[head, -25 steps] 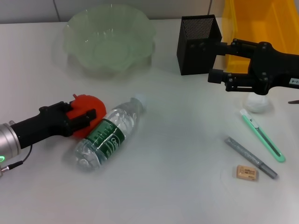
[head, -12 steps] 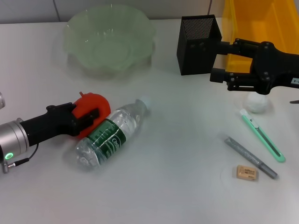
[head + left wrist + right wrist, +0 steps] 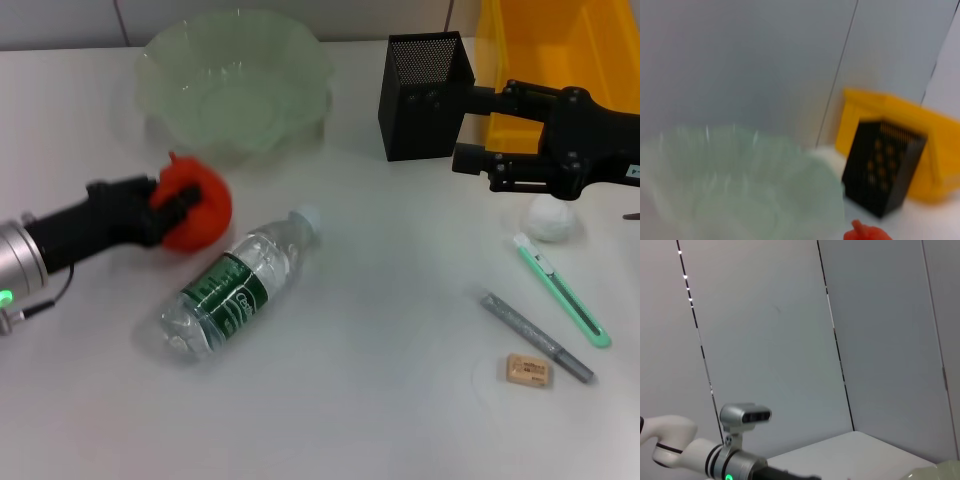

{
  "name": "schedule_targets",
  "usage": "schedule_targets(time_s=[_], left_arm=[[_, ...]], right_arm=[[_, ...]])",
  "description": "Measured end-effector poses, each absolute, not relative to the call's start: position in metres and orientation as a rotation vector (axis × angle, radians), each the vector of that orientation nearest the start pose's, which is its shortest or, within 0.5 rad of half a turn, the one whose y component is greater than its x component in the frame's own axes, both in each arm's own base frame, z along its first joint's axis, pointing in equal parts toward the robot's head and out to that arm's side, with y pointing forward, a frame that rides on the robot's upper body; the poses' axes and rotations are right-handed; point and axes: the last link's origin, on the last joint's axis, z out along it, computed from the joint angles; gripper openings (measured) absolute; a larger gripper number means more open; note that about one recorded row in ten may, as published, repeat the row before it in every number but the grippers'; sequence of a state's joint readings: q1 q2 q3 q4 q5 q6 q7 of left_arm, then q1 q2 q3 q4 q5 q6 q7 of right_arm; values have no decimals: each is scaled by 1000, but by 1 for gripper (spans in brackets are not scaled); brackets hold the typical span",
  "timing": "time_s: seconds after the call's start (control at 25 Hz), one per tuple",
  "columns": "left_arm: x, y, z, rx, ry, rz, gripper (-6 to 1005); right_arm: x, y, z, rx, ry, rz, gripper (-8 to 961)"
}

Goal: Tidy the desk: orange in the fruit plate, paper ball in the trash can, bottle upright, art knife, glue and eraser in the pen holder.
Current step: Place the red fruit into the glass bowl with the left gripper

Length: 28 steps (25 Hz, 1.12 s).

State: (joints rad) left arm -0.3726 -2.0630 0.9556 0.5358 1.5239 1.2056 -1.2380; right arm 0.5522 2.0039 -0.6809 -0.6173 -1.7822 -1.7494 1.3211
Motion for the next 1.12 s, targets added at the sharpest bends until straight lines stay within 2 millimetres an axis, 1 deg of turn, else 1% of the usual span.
schedule_targets(time_s=[0.04,0.12,0.16,0.2,0.24,0.36,0.4,0.44,0.48,0.56,0.6,0.64,0.68,0.8,0.92,1.12], left_arm=[[-309,326,-11,-2337,-782,-724,380],[-301,334,-3,-2306,-748,-779,369],[-299,337,-1,-2297,-738,-792,347],[-289,349,6,-2268,-708,-835,324],[-289,349,6,-2268,-708,-835,302],[-273,371,16,-2222,-664,-862,247],[-263,387,19,-2202,-623,-848,237],[-263,387,19,-2202,-623,-848,228],[-258,394,20,-2195,-603,-834,218],[-249,414,18,-2164,-571,-766,199],[-244,429,15,-2133,-574,-700,190],[-244,429,15,-2133,-574,-700,180],[-241,436,12,-2124,-579,-670,171],[-236,444,3,-2147,-567,-596,147],[-235,443,-2,-2163,-558,-571,124],[-234,443,-6,-2164,-569,-564,246]], right_arm=[[235,332,42,-2703,407,1029,818],[236,333,42,-2700,407,1029,818],[236,333,42,-2699,408,1029,817],[236,333,42,-2697,410,1028,817],[236,333,42,-2697,410,1028,817],[236,332,41,-2696,415,1034,817],[236,331,40,-2694,421,1036,817],[236,331,40,-2694,421,1036,817],[237,331,40,-2693,423,1037,817],[237,331,39,-2692,428,1042,817],[236,330,37,-2692,430,1048,817],[236,330,37,-2692,430,1048,817],[235,330,35,-2693,431,1052,817],[233,329,31,-2692,434,1063,818],[233,328,30,-2690,430,1064,818],[232,329,29,-2690,411,1064,817]])
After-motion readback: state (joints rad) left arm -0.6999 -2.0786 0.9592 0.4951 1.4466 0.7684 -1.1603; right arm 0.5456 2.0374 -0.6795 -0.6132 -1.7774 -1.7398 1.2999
